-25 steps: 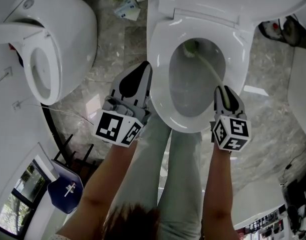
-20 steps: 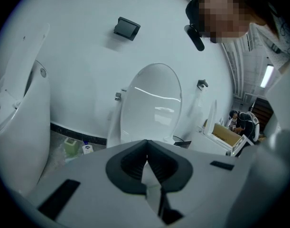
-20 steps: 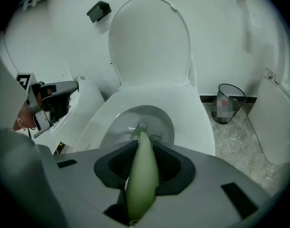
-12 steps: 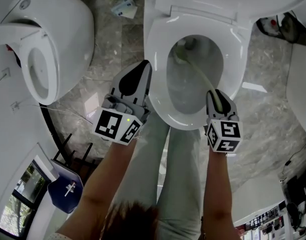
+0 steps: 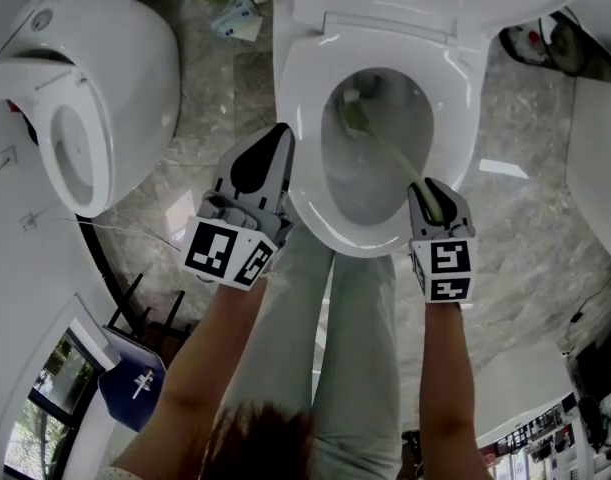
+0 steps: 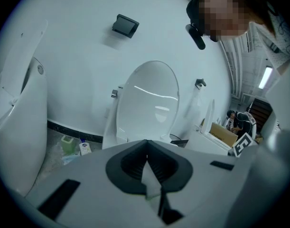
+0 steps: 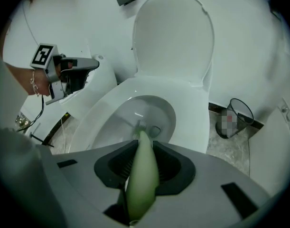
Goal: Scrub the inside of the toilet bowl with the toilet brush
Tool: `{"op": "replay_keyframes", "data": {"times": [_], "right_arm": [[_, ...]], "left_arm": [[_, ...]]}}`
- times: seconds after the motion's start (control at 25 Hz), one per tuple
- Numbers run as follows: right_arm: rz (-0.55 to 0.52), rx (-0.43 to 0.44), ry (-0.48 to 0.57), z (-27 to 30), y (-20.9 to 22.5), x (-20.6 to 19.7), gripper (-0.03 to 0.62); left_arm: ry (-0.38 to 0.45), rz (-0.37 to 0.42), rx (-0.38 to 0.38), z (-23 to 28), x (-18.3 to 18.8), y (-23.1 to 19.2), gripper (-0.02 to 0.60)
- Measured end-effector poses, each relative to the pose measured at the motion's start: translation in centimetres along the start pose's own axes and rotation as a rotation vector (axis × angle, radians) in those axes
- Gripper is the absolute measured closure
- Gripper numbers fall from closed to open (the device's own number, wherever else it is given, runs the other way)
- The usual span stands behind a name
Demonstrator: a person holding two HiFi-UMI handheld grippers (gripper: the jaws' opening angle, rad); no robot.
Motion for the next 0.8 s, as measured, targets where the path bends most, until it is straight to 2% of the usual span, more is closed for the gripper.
{"op": "replay_keyframes", "data": {"times": [0.24, 0.4, 0.8], "right_arm": [[-0.164, -0.001, -0.097, -0.6, 0.4, -1.4, 0.487], [-0.232, 0.011, -0.119, -0.9, 0.5, -1.5, 0.488], [-0.461, 0.041, -0.181, -1.2, 1.8, 0.6, 0.488]], "left_arm": [[0.005, -0.004, -0.009, 0.3, 0.3, 0.3, 0.578], [0.016, -0.002, -0.025, 0.7, 1.2, 0.5, 0.578], [-0.001, 0.017, -0.059, 0.7, 2.1, 0.6, 0.578]]}}
Point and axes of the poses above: the fingertips, and each gripper's own axes: z forward along the fingers, y to its right, x out of its top, the point moved 3 cm from there along -z, backward along the fingers, and after that the axes turned 4 degrees about -z, right-handed, at the moved point
